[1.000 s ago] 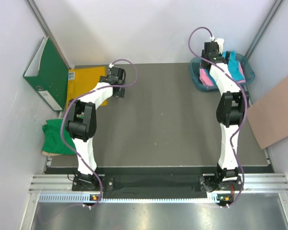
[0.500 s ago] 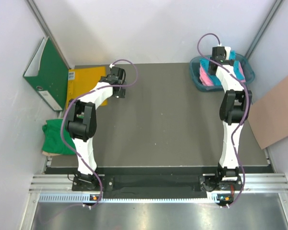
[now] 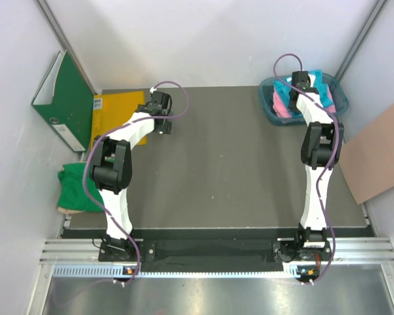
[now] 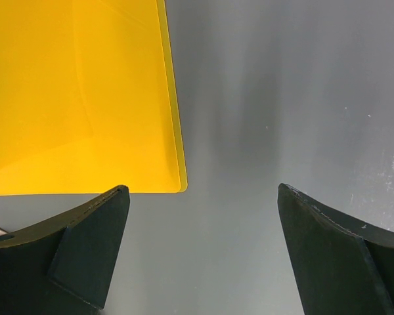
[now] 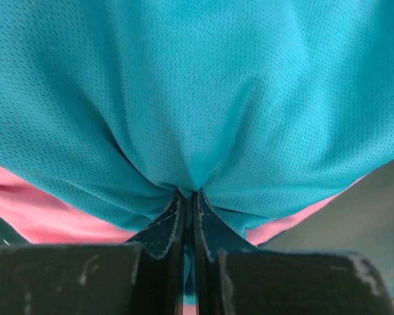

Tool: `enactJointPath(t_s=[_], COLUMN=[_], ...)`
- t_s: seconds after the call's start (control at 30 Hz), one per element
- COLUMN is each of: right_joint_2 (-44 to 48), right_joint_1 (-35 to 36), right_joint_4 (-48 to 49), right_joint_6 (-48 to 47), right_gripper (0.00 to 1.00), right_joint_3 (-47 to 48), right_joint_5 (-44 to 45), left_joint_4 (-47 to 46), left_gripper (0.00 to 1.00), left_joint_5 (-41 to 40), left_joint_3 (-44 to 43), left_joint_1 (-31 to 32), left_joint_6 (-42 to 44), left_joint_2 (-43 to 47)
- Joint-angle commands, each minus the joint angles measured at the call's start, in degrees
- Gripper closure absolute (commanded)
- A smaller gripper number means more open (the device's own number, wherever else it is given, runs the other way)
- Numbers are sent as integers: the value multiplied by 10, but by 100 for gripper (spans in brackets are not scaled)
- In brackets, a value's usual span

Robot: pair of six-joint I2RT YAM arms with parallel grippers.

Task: Fold and stack the t-shirts
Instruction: Grab crumpled tshirt from bin with the right arm, then move the tshirt to the center of the board

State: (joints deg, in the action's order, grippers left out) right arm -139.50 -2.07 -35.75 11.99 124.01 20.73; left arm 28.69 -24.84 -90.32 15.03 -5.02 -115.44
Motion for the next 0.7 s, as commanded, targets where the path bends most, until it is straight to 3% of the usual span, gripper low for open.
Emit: enactJointPath(t_s=[0.0, 0.17, 0.37, 0.53, 0.67], right_joint_2=[34, 108, 168, 201, 244], right_joint_1=[-2, 0, 0, 13, 48], right_joint_4=[-2, 44, 76, 79, 78], right_joint_6=[18, 17, -6, -41, -69], right_gripper=[100, 100, 100, 100, 100], right_joint_3=[-29, -61, -28, 25, 12], right_joint_5=[-15, 9, 37, 26, -7], left_joint_4=[1, 0, -1, -2, 4], left_gripper=[1, 1, 1, 1, 1], left_joint_5=[5, 9, 14, 10, 9], left_joint_3=[-21, -20, -20, -27, -45], left_joint_1=[-2, -1, -1, -1, -4], left_joint_6=[-4, -10, -15, -22, -34], left_joint_2=[21, 22, 24, 30, 33])
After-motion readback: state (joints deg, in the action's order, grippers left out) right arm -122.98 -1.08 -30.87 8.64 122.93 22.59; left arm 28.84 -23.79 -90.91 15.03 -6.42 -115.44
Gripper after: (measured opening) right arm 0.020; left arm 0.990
